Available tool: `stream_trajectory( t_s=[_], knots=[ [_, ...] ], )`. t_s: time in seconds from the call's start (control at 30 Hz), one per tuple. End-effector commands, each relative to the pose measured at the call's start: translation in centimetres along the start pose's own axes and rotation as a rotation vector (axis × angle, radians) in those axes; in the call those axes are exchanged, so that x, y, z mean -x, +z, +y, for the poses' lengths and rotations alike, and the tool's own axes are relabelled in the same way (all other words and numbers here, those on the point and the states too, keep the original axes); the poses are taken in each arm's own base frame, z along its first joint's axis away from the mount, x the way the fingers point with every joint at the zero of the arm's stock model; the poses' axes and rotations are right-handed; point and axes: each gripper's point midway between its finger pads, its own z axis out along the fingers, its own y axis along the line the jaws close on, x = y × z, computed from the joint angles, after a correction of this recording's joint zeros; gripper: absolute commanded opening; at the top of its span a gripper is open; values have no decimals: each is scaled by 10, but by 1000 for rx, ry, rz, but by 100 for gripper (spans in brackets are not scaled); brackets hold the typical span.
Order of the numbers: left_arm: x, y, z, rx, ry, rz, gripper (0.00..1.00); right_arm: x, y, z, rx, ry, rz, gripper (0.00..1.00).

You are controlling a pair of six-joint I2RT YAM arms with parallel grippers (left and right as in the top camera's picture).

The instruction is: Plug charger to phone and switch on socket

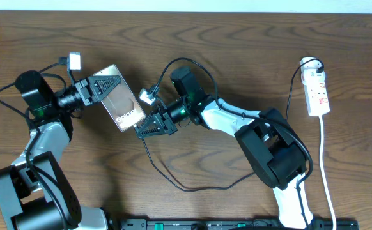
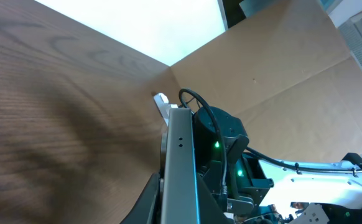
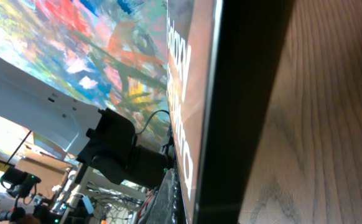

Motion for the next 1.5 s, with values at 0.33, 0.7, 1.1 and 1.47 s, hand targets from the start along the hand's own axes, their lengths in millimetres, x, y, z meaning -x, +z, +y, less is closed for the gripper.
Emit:
stream_trajectory(
  t_s=[0.33, 0.7, 1.1, 1.47],
  knots=[
    [-3, 0, -10, -26, 29, 22, 7, 3, 1, -3, -28, 19, -9, 1],
    [-6, 0, -8, -25, 18, 23, 7, 9, 1, -2, -26, 38, -21, 1],
    [-12, 0, -5, -24, -1, 24, 7, 12, -1, -3, -36, 35, -30, 1],
    [-12, 0, -5, -24, -1, 24, 7, 17, -5, -3, -40, 26, -45, 1]
  ],
)
